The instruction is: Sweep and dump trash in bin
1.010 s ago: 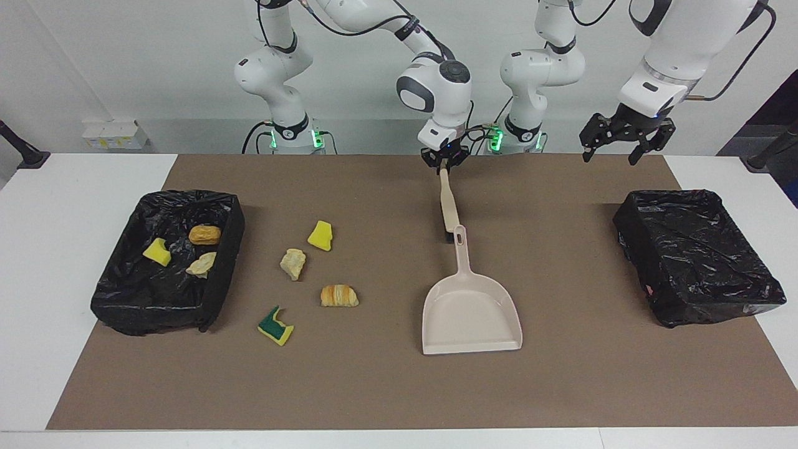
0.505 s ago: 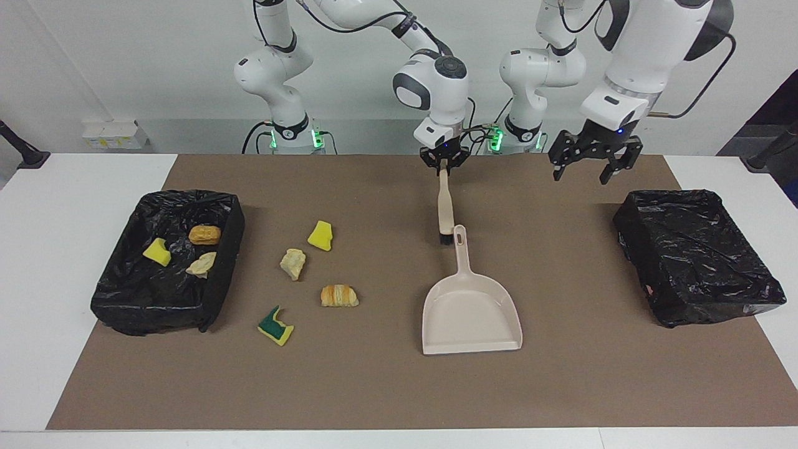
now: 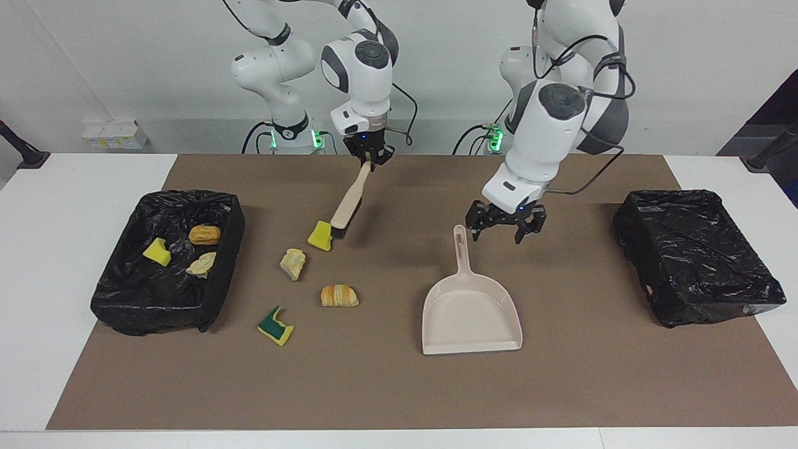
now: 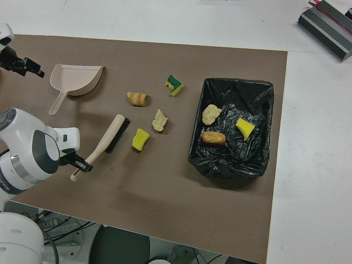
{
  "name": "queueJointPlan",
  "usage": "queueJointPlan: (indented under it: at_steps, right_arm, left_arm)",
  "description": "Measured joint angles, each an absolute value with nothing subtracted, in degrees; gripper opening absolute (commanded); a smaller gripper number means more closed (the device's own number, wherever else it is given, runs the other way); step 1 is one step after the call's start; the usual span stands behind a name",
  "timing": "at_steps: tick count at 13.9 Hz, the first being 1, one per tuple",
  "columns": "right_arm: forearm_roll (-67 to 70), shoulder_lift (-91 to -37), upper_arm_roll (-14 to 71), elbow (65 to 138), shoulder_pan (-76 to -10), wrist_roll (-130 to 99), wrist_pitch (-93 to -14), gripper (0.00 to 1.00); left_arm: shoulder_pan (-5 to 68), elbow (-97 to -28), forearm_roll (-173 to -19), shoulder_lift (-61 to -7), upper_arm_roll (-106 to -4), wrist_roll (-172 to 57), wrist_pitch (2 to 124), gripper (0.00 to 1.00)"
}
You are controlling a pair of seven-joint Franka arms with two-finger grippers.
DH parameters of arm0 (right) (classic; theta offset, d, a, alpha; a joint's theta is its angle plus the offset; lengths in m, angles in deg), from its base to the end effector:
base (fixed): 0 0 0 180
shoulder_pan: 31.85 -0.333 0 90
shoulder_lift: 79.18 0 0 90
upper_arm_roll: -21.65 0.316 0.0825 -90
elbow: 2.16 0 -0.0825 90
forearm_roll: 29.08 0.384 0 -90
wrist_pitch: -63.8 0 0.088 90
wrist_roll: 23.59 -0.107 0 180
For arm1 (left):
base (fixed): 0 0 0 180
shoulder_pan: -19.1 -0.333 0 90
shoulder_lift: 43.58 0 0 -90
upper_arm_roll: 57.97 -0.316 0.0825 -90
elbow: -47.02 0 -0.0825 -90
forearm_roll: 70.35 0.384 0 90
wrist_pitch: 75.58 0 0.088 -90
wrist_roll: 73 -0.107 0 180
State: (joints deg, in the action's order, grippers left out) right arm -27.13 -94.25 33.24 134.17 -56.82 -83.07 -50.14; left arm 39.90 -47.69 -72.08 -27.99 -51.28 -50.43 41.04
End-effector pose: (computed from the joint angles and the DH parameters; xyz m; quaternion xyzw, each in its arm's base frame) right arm 0.3537 0.2663 0.4110 0.9752 -0.2110 -0.0363 0.0564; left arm 0.5809 -0.2964 0.4639 0.9974 -0.0338 0.0383 0.0503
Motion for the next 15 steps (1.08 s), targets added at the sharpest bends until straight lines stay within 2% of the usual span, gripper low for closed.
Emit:
queueJointPlan:
  at_steps: [3,7,10,15]
  right_arm:
    - [-27.1,-95.4,33.2,134.5,-53.2,-84.7,-46.9,0.00]
    - [-27.1,-94.9,33.4,135.2,-47.9,-83.9,-46.3,0.00]
    - [-27.1,-91.8,33.3,135.5,-43.0,-81.7,-46.5,0.00]
    - [-27.0,-85.4,33.9,134.8,-42.2,-82.2,-52.4,0.00]
  left_arm:
    - [41.9,-47.8,-71.8,-23.8,-51.3,-48.4,42.8,1.00]
    - [42.0,-50.9,-71.7,-23.0,-51.5,-48.4,42.8,1.00]
    - [43.0,-54.9,-71.7,-23.1,-51.3,-48.4,43.1,1.00]
    - [44.1,-55.8,-71.7,-23.6,-51.5,-48.3,43.5,1.00]
